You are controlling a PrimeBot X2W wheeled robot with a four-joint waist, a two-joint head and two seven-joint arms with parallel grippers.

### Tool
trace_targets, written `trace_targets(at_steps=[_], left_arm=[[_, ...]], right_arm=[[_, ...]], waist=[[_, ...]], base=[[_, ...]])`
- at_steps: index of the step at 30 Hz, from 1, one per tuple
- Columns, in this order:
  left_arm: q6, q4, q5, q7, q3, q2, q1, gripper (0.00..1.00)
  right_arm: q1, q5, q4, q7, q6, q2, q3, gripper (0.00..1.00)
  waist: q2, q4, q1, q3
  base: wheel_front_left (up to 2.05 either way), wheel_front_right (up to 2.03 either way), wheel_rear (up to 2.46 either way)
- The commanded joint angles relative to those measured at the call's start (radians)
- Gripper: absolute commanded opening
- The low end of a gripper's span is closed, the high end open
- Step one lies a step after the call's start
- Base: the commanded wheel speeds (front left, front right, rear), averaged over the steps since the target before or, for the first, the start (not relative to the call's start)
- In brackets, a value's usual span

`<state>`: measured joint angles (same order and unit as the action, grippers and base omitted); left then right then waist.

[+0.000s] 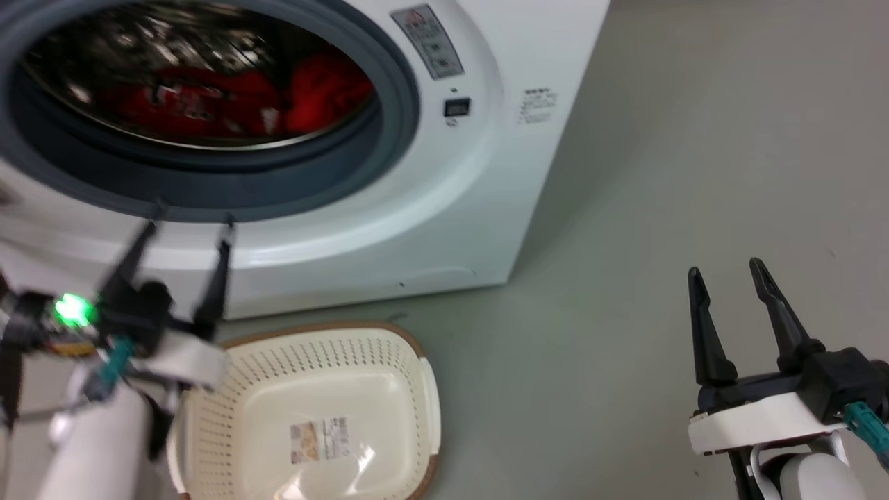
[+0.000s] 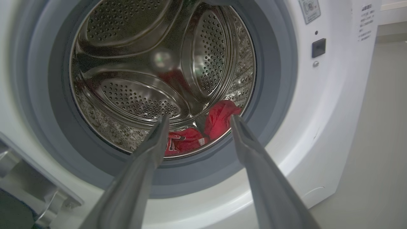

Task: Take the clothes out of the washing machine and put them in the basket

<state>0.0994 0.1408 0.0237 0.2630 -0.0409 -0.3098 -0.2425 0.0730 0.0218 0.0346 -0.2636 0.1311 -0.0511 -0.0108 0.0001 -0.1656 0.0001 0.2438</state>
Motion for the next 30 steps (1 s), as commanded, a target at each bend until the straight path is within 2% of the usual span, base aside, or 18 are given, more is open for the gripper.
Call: trace_targets(at_steps=[1, 2, 4, 7, 16, 22, 26, 30], left_arm=[[0.010, 0.040, 0.000, 0.001, 0.007, -0.047, -0.088, 1.00], [0.010, 0.040, 0.000, 0.001, 0.007, -0.047, -0.088, 1.00], [0.021, 0.101, -0.008, -0.037, 0.007, -0.113, -0.195, 1.00], [0.029, 0.185, -0.027, -0.153, -0.020, -0.206, -0.373, 1.00], [0.029, 0.330, -0.170, -0.589, -0.281, -0.461, -0.819, 1.00], [0.029, 0.363, -0.271, -0.800, -0.457, -0.602, -1.089, 1.00], [0.030, 0.371, -0.320, -0.941, -0.564, -0.670, -1.238, 1.00], [0.029, 0.373, -0.360, -1.036, -0.641, -0.732, -1.362, 1.00]], right_arm=[[0.029, 0.023, -0.004, -0.002, -0.001, 0.002, 0.012, 1.00], [0.029, 0.023, -0.004, -0.002, -0.001, 0.002, 0.012, 1.00], [0.040, 0.048, -0.005, -0.002, -0.001, 0.002, 0.020, 1.00], [0.056, 0.084, -0.012, -0.002, -0.001, 0.003, 0.037, 1.00], [0.113, 0.161, -0.028, -0.002, -0.001, 0.003, 0.078, 1.00], [0.133, 0.206, -0.044, -0.002, -0.001, 0.002, 0.116, 1.00], [0.136, 0.227, -0.047, -0.002, -0.001, 0.003, 0.134, 1.00], [0.138, 0.244, -0.053, -0.002, -0.001, 0.002, 0.168, 1.00]], waist=[[-0.0001, -0.113, -0.0001, 0.148], [-0.0001, -0.113, -0.0001, 0.148], [-0.0001, -0.138, -0.0001, 0.202], [-0.0001, -0.166, -0.0001, 0.283], [-0.0001, -0.240, -0.0001, 0.452], [-0.0001, -0.290, -0.0001, 0.541], [-0.0001, -0.315, -0.0001, 0.587], [-0.0001, -0.342, -0.0001, 0.623]], base=[[0.00, 0.00, 0.00], [0.00, 0.00, 0.00], [0.00, 0.00, 0.00], [0.00, 0.00, 0.00], [0.00, 0.00, 0.00], [0.00, 0.00, 0.00], [0.00, 0.00, 0.00], [0.00, 0.00, 0.00]])
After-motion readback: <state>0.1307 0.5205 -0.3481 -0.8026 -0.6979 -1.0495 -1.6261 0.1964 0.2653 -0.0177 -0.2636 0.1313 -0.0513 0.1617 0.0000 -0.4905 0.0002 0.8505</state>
